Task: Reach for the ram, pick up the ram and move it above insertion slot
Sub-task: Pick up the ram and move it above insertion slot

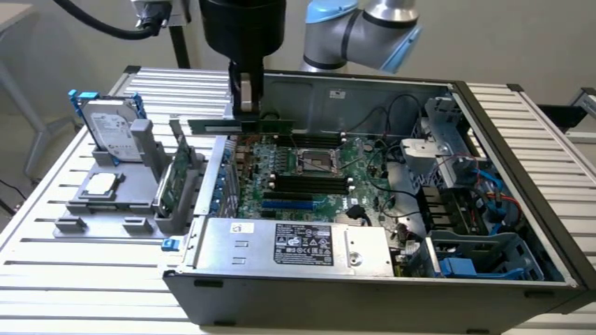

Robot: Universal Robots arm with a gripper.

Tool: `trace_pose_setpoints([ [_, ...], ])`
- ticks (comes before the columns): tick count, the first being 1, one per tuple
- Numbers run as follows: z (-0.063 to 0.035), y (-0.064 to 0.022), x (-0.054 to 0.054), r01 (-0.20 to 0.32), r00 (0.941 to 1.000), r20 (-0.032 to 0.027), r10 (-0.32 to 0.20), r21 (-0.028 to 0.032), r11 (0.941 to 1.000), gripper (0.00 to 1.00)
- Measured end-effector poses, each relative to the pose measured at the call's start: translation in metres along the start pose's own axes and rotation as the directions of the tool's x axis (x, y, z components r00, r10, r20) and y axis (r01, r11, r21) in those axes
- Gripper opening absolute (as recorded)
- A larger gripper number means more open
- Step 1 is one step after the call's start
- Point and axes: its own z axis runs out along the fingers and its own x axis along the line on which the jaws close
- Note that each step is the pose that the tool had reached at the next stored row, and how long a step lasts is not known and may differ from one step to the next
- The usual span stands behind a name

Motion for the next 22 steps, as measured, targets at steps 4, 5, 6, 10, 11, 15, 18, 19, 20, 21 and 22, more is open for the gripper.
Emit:
trace_pose_setpoints([
  [4, 0.0021, -0.0185, -0.002, 0.000, 1.0000, 0.0001, 0.000, -0.0005, 1.0000, 0.14],
  [5, 0.0030, -0.0228, -0.003, 0.000, 1.0000, 0.0002, 0.000, -0.0004, 1.0000, 0.14],
  [6, 0.0039, -0.0268, -0.005, 0.000, 1.0000, 0.0001, 0.000, -0.0005, 1.0000, 0.14],
  [10, 0.0093, -0.0433, -0.017, 0.000, 1.0000, 0.0001, 0.000, -0.0005, 1.0000, 0.14],
  [11, 0.0104, -0.0461, -0.020, 0.000, 1.0000, 0.0001, 0.000, -0.0005, 1.0000, 0.14],
  [15, 0.0148, -0.0575, -0.032, 0.000, 1.0000, 0.0001, 0.000, -0.0004, 1.0000, 0.14],
  [18, 0.0181, -0.0655, -0.041, 0.000, 1.0000, 0.0001, 0.000, -0.0005, 1.0000, 0.14],
  [19, 0.0192, -0.0680, -0.044, 0.000, 1.0000, 0.0002, 0.000, -0.0004, 1.0000, 0.14],
  [20, 0.0202, -0.0708, -0.048, 0.000, 1.0000, 0.0000, 0.000, -0.0005, 1.0000, 0.14],
  [21, 0.0209, -0.0733, -0.050, 0.000, 1.0000, 0.0000, 0.000, -0.0005, 1.0000, 0.14],
  [22, 0.0215, -0.0755, -0.052, 0.000, 1.0000, 0.0001, 0.000, -0.0005, 1.0000, 0.14],
])
